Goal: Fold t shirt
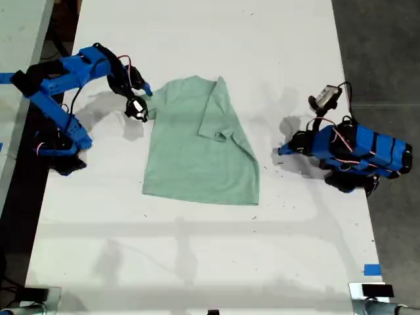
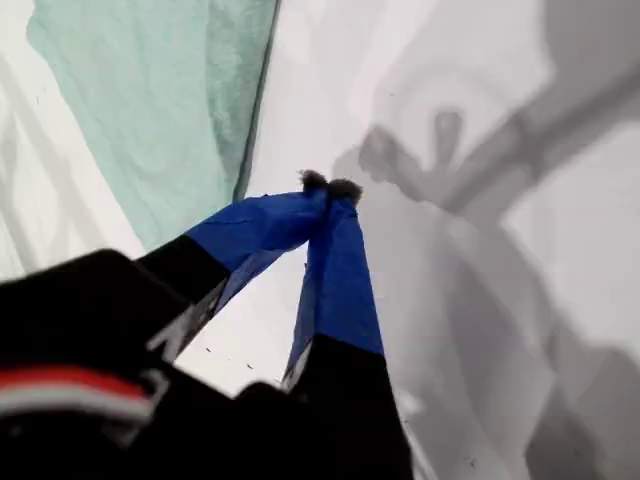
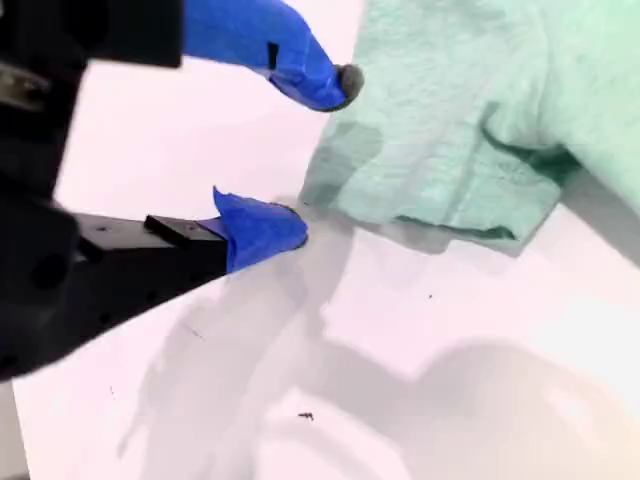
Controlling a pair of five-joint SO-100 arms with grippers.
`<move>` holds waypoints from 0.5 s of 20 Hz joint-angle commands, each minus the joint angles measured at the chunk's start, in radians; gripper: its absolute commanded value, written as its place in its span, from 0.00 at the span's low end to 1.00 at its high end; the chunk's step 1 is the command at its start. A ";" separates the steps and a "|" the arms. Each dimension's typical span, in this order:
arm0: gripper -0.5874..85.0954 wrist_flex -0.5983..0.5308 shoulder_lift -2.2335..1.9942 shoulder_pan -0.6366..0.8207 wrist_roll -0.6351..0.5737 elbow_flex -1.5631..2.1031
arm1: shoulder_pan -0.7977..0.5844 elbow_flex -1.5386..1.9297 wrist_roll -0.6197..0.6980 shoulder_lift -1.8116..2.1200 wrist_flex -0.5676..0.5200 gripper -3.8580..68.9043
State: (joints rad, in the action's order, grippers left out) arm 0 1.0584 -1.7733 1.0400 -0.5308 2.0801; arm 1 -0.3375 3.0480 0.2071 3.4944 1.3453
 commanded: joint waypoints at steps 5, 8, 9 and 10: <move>0.05 -0.011 0.242 -0.084 0.008 -0.149 | -0.003 0.051 -0.008 0.011 0.003 0.03; 0.00 0.046 0.279 -0.086 0.057 -0.141 | -0.002 0.051 -0.008 0.011 0.003 0.03; 0.00 0.067 0.270 -0.084 0.072 -0.141 | -0.002 0.051 -0.008 0.011 0.003 0.03; 0.00 0.084 0.245 -0.081 0.086 -0.140 | -0.002 0.051 -0.008 0.011 0.003 0.03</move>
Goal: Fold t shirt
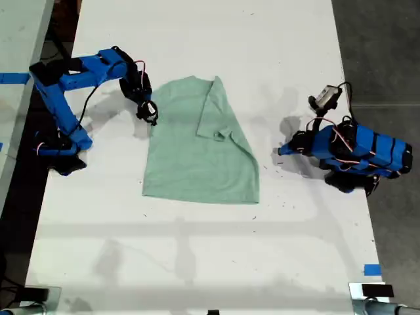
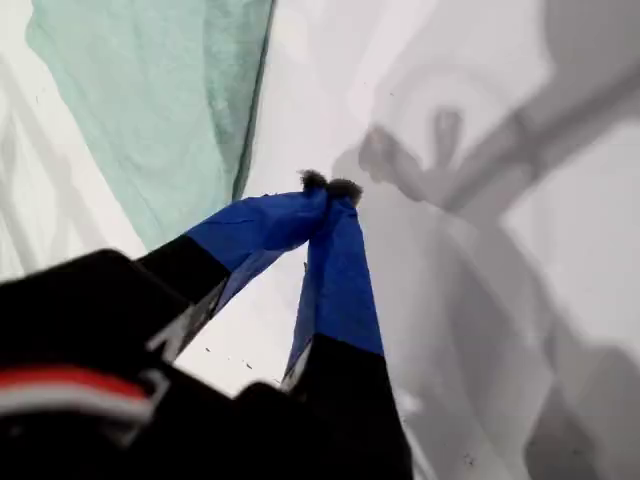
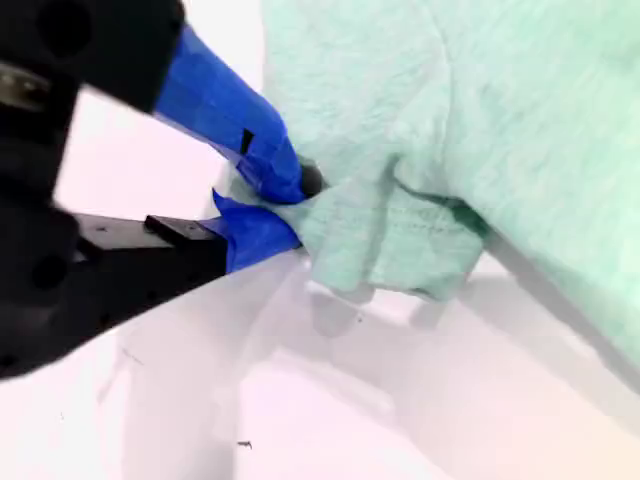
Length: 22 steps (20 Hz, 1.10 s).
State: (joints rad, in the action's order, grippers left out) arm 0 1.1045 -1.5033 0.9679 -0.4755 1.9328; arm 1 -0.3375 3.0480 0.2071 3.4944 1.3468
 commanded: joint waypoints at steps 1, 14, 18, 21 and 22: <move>0.00 0.060 -0.061 -0.011 0.041 0.002 | -0.002 0.051 -0.008 0.011 0.002 0.03; 0.27 0.127 0.077 -0.488 -0.028 -0.655 | 0.000 0.051 -0.009 0.011 0.002 0.03; 0.37 0.207 0.221 -0.483 -0.038 -0.758 | 0.002 0.051 -0.008 0.011 0.002 0.03; 0.28 0.278 0.058 -0.451 0.048 -0.715 | 0.002 0.051 -0.008 0.011 0.002 0.03; 0.27 0.290 -0.032 -0.442 0.067 -0.680 | 0.002 0.051 -0.008 0.011 0.002 0.03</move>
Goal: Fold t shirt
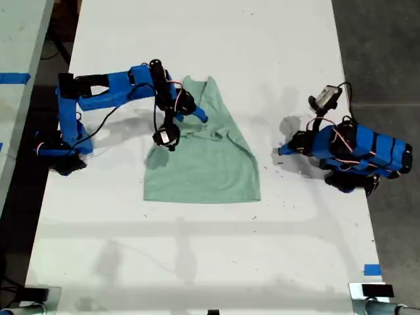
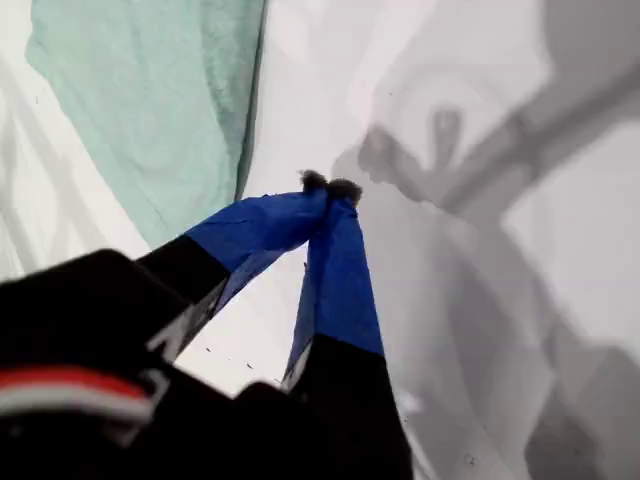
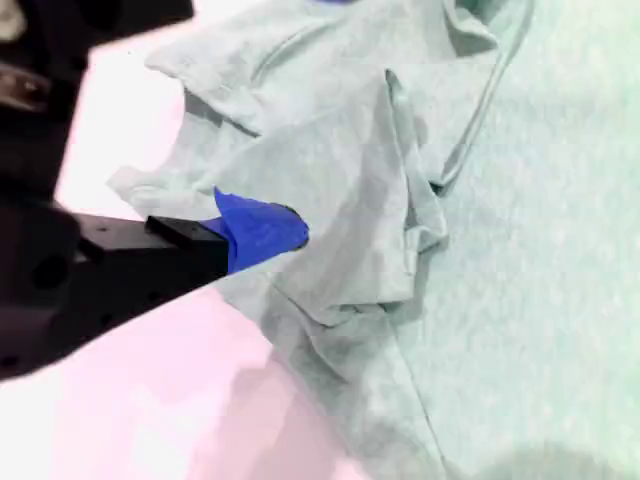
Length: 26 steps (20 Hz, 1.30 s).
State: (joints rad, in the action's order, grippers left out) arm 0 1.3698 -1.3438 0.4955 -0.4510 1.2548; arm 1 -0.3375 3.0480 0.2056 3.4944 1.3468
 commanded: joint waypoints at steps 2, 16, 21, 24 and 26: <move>0.26 0.025 -0.382 0.032 0.071 0.087 | 0.002 0.051 -0.006 0.011 0.002 0.03; 0.00 -0.391 -2.223 -0.026 0.460 2.017 | -0.005 0.052 0.000 0.011 -0.005 0.03; 0.00 -0.390 -2.244 0.041 0.425 2.033 | -0.012 0.055 0.000 0.011 -0.009 0.03; 0.00 -0.377 -2.244 0.055 0.423 2.033 | -0.012 0.055 0.002 0.011 -0.009 0.03; 0.00 -0.371 -2.244 0.038 0.425 2.033 | -0.012 0.055 0.005 0.011 -0.011 0.03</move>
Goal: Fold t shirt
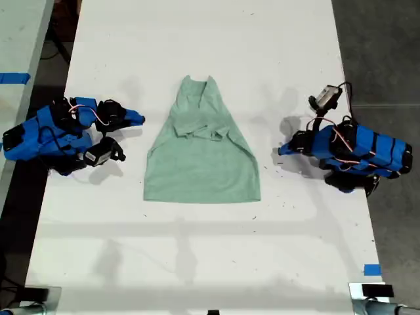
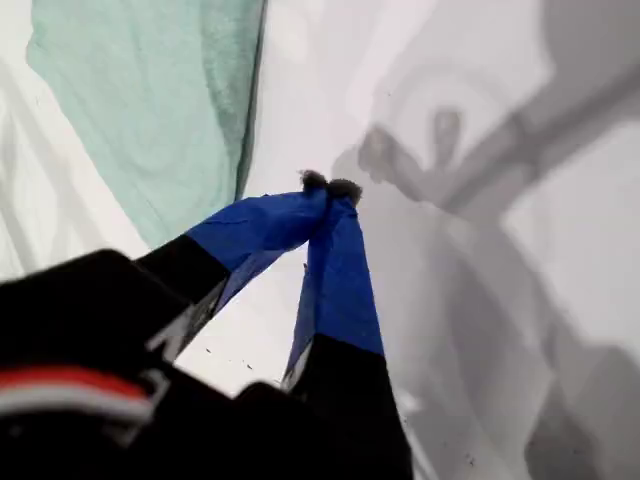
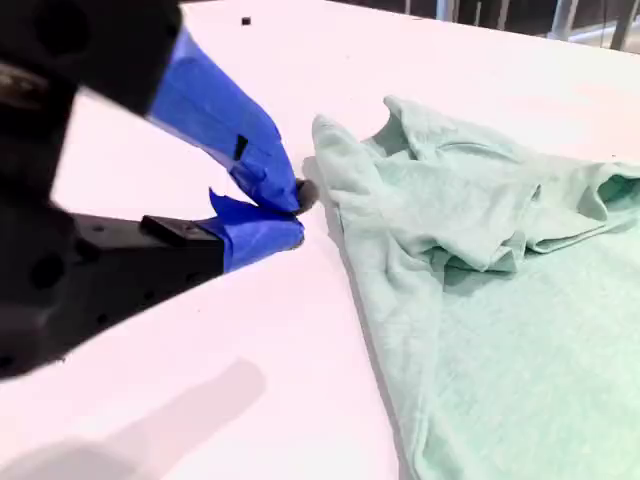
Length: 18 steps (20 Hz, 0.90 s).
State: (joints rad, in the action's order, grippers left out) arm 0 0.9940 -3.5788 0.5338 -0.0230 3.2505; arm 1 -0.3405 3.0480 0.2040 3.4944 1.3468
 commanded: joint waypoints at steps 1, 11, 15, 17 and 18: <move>0.00 0.009 -0.009 -0.002 0.008 0.037 | -0.011 0.055 0.009 0.011 -0.011 0.03; 0.00 -0.089 -0.008 0.017 -0.044 0.044 | -0.009 0.061 0.038 0.011 -0.041 0.03; 0.00 -0.087 -0.008 -0.009 -0.031 0.044 | -0.003 0.061 0.015 0.011 -0.026 0.03; 0.00 -0.086 -0.008 -0.018 -0.025 0.044 | -0.002 0.061 0.008 0.011 -0.023 0.03; 0.00 -0.086 -0.008 -0.023 -0.025 0.044 | -0.003 0.061 0.006 0.011 -0.023 0.03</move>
State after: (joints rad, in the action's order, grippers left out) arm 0 0.9035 -3.5788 0.5277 -0.0629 3.2536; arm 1 -0.3467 3.0480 0.2240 3.4944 1.3192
